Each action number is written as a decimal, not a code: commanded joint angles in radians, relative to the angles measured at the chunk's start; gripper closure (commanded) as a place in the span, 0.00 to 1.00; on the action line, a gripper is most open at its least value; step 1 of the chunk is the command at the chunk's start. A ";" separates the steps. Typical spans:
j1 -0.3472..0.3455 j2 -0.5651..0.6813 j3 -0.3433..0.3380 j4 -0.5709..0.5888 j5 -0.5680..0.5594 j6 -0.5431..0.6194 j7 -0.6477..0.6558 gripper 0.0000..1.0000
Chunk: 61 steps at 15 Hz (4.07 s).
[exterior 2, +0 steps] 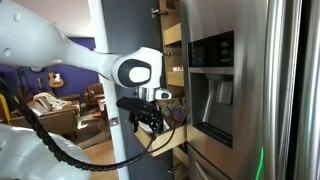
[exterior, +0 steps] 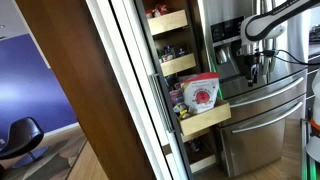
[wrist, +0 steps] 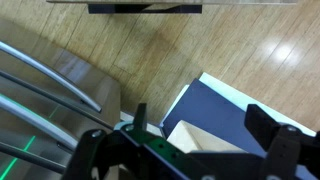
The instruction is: Move the white and red packet in the third drawer backwards.
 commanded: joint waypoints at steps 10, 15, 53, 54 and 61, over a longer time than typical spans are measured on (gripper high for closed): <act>0.002 0.013 0.011 0.020 0.012 -0.027 -0.003 0.00; 0.087 0.008 0.118 0.181 0.002 0.002 -0.014 0.00; 0.260 0.581 0.116 0.553 0.308 0.254 -0.654 0.48; 0.256 0.592 0.119 0.555 0.309 0.255 -0.658 0.55; 0.234 0.584 0.148 0.580 0.313 0.196 -0.658 1.00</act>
